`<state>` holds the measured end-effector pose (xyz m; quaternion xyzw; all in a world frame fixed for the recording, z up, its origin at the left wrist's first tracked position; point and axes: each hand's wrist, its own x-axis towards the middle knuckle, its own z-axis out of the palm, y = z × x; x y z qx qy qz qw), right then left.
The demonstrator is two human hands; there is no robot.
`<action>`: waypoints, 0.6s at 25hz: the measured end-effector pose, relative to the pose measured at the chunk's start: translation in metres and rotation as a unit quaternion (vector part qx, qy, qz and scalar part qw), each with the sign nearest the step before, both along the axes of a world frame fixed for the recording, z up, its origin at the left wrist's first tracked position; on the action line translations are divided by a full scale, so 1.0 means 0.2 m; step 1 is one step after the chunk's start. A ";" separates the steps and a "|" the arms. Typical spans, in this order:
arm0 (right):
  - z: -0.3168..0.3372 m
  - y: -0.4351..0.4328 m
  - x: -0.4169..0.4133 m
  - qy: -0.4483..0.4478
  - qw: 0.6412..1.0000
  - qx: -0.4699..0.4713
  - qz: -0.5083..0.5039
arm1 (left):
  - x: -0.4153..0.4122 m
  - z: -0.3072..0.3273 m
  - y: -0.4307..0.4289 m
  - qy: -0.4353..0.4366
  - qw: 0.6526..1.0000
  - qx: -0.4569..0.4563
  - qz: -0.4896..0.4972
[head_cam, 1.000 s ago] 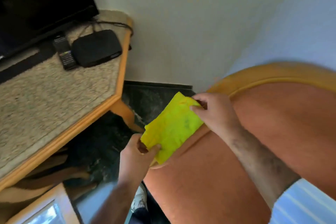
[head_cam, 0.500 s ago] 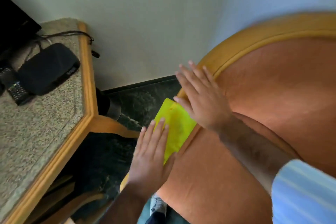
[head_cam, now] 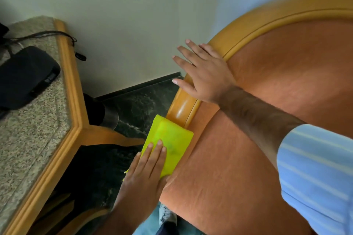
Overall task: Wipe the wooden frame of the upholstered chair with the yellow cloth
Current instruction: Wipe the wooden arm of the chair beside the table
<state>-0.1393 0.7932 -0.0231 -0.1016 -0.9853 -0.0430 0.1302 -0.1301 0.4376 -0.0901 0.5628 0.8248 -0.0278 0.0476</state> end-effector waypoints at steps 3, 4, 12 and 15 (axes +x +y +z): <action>-0.01 -0.01 0.00 0.012 1.000 0.000 -0.005 | -0.02 0.04 0.25 0.015 1.000 0.017 0.010; -0.02 -0.01 0.00 0.015 1.000 0.000 -0.005 | -0.02 0.04 0.34 0.012 0.999 0.024 0.018; 0.00 0.00 -0.01 0.000 1.000 0.012 -0.004 | -0.02 0.05 -0.02 -0.027 0.999 0.009 -0.036; 0.00 0.00 -0.01 -0.010 1.000 0.014 -0.011 | -0.08 0.08 0.03 -0.022 0.998 0.012 -0.053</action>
